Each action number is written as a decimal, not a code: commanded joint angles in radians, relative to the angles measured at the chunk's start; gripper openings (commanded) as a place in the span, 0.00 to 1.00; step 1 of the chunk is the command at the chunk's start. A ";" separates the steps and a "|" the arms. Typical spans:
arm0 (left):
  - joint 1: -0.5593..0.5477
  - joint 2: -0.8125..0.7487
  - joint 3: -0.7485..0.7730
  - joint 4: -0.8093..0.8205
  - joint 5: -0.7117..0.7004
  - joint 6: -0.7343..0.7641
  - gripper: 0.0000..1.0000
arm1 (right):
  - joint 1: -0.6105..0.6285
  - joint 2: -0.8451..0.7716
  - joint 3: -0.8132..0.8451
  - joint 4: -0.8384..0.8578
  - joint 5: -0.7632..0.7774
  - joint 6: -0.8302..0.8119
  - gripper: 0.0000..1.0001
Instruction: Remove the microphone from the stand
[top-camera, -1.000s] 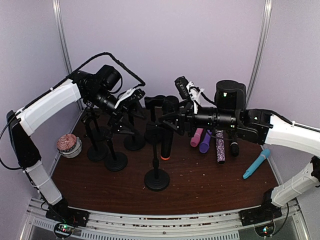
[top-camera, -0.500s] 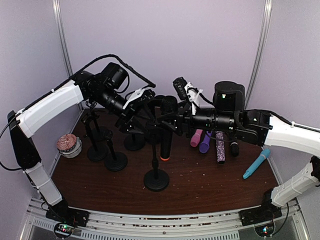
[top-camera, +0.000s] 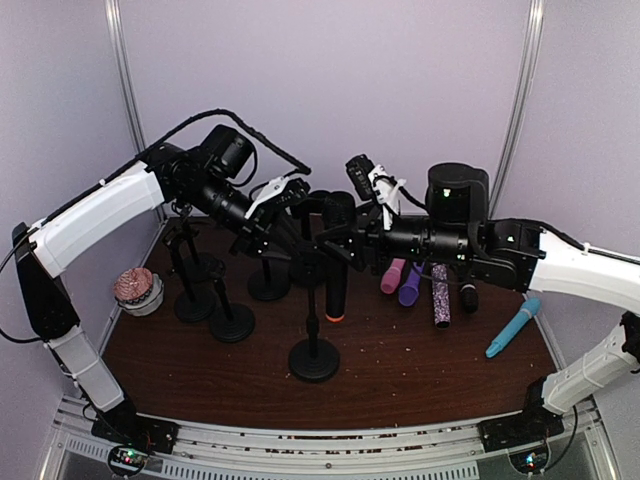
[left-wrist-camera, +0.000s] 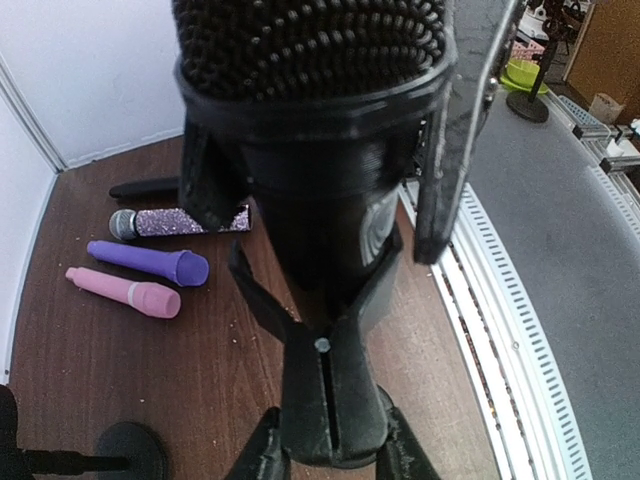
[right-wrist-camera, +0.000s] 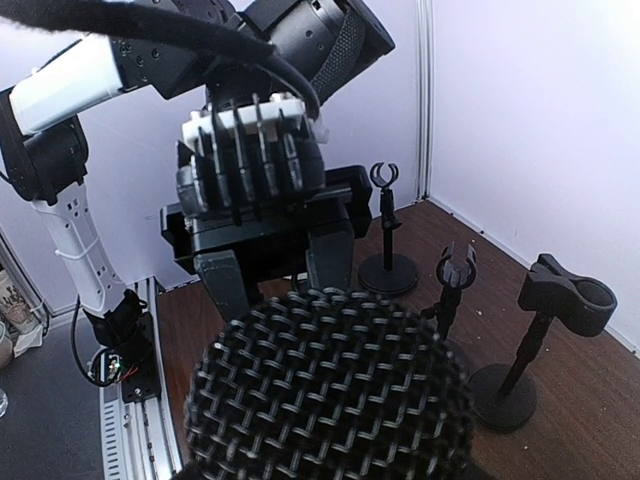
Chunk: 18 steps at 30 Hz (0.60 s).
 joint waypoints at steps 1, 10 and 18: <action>0.004 -0.011 0.014 0.035 -0.040 0.019 0.15 | 0.014 -0.052 0.067 0.005 -0.026 -0.005 0.28; 0.008 -0.021 0.031 0.021 -0.167 0.069 0.12 | 0.009 -0.182 0.152 -0.006 0.099 -0.052 0.27; 0.047 -0.018 0.069 0.021 -0.209 0.096 0.17 | -0.170 -0.230 0.136 -0.091 0.320 0.112 0.22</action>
